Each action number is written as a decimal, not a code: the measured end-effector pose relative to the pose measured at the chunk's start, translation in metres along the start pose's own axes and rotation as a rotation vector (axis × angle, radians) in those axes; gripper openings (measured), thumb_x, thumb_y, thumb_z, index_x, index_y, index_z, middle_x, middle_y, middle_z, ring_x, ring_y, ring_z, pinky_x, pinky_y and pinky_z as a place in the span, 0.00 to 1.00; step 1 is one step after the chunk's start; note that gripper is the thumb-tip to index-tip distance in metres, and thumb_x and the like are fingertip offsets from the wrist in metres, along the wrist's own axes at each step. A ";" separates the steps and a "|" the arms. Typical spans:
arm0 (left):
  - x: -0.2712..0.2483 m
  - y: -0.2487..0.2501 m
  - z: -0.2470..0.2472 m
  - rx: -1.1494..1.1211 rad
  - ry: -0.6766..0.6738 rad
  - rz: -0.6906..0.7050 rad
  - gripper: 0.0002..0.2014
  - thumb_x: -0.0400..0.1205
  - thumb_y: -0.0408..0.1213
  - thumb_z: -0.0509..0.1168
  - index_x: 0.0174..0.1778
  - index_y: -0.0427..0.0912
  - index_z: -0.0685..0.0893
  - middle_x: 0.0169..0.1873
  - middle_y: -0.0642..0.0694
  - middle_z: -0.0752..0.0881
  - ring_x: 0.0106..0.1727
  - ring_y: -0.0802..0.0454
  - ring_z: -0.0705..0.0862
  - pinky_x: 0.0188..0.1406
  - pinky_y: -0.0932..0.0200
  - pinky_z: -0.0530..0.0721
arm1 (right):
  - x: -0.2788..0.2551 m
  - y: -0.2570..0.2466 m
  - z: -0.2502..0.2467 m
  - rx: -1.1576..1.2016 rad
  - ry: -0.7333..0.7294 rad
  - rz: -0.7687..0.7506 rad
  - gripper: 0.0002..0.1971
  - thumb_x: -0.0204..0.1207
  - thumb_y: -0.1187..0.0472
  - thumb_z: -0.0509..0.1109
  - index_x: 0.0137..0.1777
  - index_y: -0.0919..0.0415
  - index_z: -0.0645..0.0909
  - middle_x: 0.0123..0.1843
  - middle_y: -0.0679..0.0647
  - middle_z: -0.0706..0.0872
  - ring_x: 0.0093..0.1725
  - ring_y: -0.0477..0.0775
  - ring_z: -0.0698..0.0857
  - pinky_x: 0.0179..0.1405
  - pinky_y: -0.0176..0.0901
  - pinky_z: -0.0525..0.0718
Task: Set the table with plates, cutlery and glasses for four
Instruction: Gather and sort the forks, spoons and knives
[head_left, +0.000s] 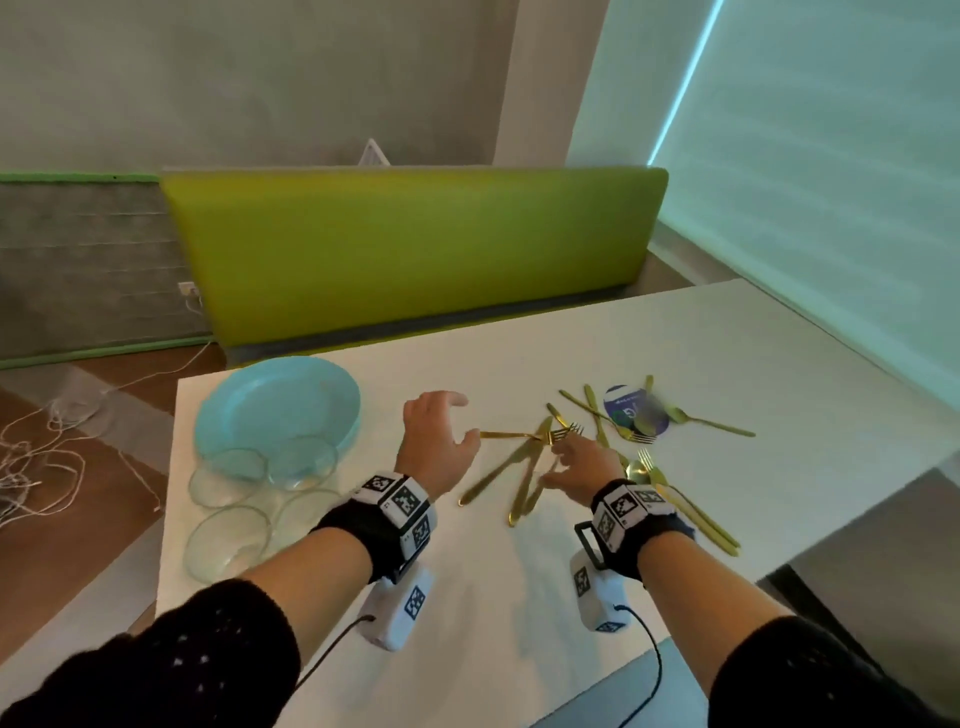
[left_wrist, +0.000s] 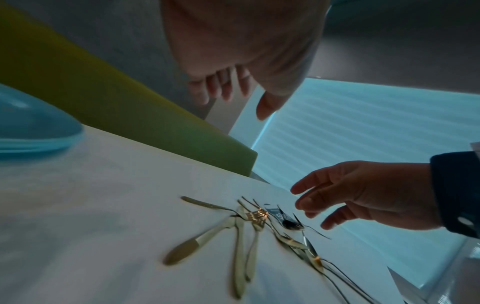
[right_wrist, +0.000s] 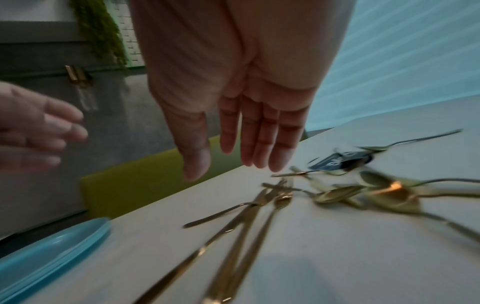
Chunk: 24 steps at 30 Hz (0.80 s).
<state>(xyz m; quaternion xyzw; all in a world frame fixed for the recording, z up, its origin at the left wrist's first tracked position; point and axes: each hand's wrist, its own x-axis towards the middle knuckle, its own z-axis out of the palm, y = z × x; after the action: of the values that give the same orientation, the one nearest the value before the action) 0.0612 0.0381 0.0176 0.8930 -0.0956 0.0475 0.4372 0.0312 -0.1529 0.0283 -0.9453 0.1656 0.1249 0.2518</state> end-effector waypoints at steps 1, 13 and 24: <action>0.009 0.005 0.015 0.021 -0.093 -0.036 0.19 0.79 0.36 0.65 0.66 0.40 0.75 0.65 0.45 0.77 0.70 0.46 0.68 0.63 0.63 0.66 | 0.004 0.015 -0.008 0.010 0.016 0.039 0.24 0.71 0.54 0.76 0.67 0.58 0.79 0.63 0.54 0.84 0.63 0.53 0.82 0.60 0.38 0.77; 0.103 0.006 0.142 0.418 -0.543 -0.269 0.23 0.84 0.38 0.57 0.77 0.41 0.68 0.74 0.39 0.71 0.77 0.43 0.66 0.75 0.52 0.69 | 0.075 0.126 -0.059 0.088 0.047 0.228 0.15 0.73 0.55 0.73 0.59 0.57 0.84 0.58 0.53 0.86 0.56 0.50 0.83 0.53 0.34 0.75; 0.105 -0.022 0.160 0.508 -0.462 -0.211 0.10 0.83 0.33 0.57 0.54 0.43 0.82 0.54 0.47 0.77 0.58 0.50 0.77 0.51 0.62 0.74 | 0.116 0.097 -0.027 0.084 -0.131 0.049 0.13 0.76 0.54 0.70 0.59 0.55 0.82 0.49 0.48 0.80 0.48 0.45 0.78 0.46 0.33 0.77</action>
<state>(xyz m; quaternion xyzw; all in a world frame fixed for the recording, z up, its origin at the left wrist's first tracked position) 0.1683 -0.0891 -0.0799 0.9653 -0.0843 -0.1789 0.1705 0.1046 -0.2757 -0.0280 -0.9193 0.1769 0.1856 0.2986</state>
